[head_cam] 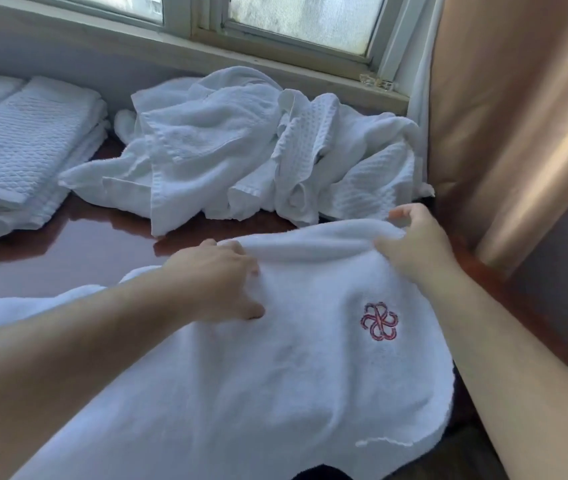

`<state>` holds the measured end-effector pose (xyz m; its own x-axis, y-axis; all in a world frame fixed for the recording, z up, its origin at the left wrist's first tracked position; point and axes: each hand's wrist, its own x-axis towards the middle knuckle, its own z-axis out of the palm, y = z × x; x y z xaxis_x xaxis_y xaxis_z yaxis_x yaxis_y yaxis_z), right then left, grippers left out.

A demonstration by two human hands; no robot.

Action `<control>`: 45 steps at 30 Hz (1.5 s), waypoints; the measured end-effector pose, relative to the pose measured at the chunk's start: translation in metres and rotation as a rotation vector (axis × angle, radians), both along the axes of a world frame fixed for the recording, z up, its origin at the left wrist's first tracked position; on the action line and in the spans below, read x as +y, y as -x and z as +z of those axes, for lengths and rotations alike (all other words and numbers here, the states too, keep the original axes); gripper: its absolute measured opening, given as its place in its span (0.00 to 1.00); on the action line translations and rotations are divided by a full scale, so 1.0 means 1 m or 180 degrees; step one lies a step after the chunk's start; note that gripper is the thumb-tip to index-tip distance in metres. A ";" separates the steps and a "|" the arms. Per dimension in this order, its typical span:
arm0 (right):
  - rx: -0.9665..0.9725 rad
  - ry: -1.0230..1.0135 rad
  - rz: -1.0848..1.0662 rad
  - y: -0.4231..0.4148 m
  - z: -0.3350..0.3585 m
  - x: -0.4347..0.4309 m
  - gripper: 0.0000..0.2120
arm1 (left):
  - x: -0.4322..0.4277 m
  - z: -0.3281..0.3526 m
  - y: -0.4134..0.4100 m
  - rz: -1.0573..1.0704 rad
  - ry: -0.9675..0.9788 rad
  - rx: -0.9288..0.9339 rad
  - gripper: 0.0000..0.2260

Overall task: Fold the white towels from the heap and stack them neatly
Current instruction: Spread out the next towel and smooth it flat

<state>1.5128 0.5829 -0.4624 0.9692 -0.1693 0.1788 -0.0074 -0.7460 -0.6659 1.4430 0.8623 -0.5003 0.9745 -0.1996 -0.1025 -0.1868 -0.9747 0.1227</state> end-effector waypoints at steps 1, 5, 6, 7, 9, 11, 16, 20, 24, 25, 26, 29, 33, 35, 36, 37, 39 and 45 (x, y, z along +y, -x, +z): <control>0.0090 0.0875 -0.0204 0.002 -0.001 0.001 0.25 | 0.000 -0.001 -0.002 -0.0001 -0.0146 0.0041 0.27; -0.0702 0.1476 0.0271 0.037 -0.011 0.047 0.17 | -0.001 -0.003 -0.002 -0.0014 -0.0074 0.0303 0.30; -0.0476 0.1267 0.0649 0.046 -0.017 0.064 0.12 | 0.002 -0.002 -0.002 -0.0020 0.0070 0.0332 0.29; -0.0163 0.1173 0.0942 0.055 -0.026 0.079 0.10 | 0.008 0.001 -0.001 0.0005 0.0279 0.0274 0.27; 0.0136 0.1344 0.1161 0.070 -0.045 0.101 0.12 | 0.026 0.007 -0.001 0.0209 0.0682 -0.0141 0.18; -0.0045 0.1716 0.1133 0.079 -0.057 0.118 0.14 | 0.052 0.010 0.001 0.0586 0.0734 -0.0541 0.13; -0.0137 0.1167 0.1607 0.086 -0.055 0.177 0.16 | 0.115 0.013 0.018 0.1272 0.0871 0.0035 0.03; -0.0329 0.0319 0.2216 0.085 -0.046 0.235 0.20 | 0.149 0.021 0.041 0.1035 0.0784 0.0621 0.03; -0.0430 0.0497 0.2936 0.073 -0.052 0.250 0.14 | 0.158 0.036 0.082 0.0785 0.0456 0.1310 0.07; -0.0518 0.0596 0.2979 0.070 -0.055 0.249 0.12 | 0.158 0.036 0.090 0.0772 0.0306 0.1313 0.09; -0.0567 0.0698 0.3000 0.068 -0.057 0.248 0.12 | 0.157 0.034 0.096 0.0782 0.0222 0.1298 0.10; -0.0758 0.0954 0.3005 0.066 -0.061 0.246 0.18 | 0.154 0.027 0.110 0.0777 0.0061 0.1217 0.08; -0.1582 0.0658 0.2740 0.065 -0.060 0.243 0.18 | 0.159 0.023 0.110 0.0724 0.0141 0.0720 0.10; -0.2108 0.0322 0.2431 0.065 -0.058 0.241 0.16 | 0.163 0.020 0.107 0.0969 0.0373 -0.0378 0.11; -0.2196 0.0185 0.2350 0.067 -0.056 0.240 0.15 | 0.165 0.019 0.106 0.1028 0.0437 -0.1116 0.10; -0.2183 0.0126 0.2363 0.069 -0.055 0.239 0.15 | 0.167 0.017 0.105 0.0927 0.0445 -0.1760 0.10; -0.1931 0.0159 0.2540 0.072 -0.056 0.238 0.16 | 0.173 0.018 0.107 0.0592 0.0515 -0.2078 0.12; -0.0890 0.0989 0.3128 0.067 -0.059 0.234 0.21 | 0.190 0.036 0.111 0.1088 0.1552 0.0822 0.12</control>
<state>1.4455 0.8171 -0.5213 0.5737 0.7553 0.3168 0.8132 -0.4791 -0.3303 1.3324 1.0525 -0.4647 0.9474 0.0345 -0.3182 0.2189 -0.7950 0.5658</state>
